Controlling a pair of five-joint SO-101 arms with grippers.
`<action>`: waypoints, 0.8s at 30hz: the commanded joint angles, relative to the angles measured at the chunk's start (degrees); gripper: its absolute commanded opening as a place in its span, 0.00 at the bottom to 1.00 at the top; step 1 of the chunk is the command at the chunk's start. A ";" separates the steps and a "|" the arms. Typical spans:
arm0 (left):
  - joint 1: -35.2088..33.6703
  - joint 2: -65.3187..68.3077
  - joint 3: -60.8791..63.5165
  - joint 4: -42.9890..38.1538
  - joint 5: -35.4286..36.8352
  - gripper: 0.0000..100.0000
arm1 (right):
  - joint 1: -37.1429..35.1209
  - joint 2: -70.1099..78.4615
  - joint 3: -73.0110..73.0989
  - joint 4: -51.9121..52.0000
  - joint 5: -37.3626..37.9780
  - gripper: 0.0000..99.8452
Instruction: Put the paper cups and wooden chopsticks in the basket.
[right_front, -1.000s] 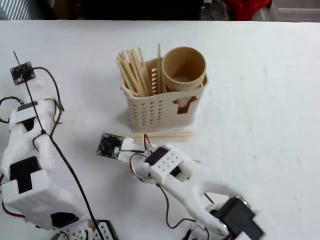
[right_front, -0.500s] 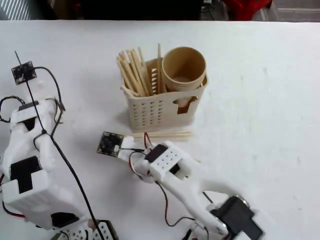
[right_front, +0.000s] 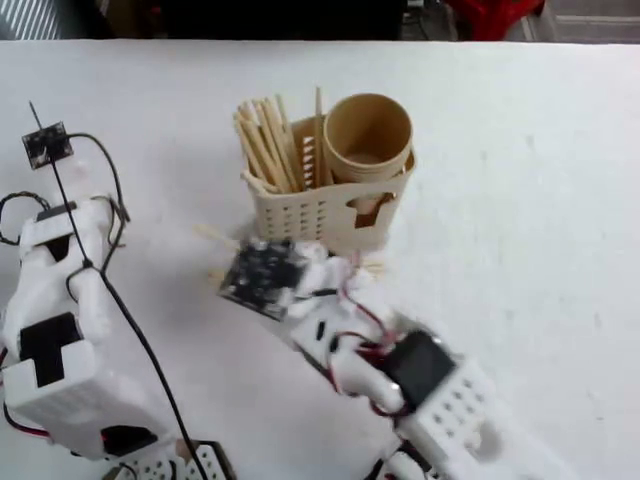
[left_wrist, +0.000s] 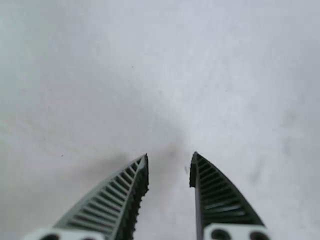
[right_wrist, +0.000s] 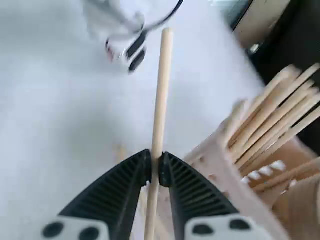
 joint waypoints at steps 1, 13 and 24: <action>0.75 -0.40 -1.14 -0.97 0.35 0.16 | 0.22 0.48 -11.60 -8.48 -1.05 0.02; 0.75 -0.40 -1.14 -0.88 0.35 0.16 | 12.53 25.54 -20.57 -35.74 -1.14 0.02; 0.75 -0.40 -1.14 -0.97 0.35 0.16 | 12.79 31.78 -20.40 -34.24 -8.44 0.10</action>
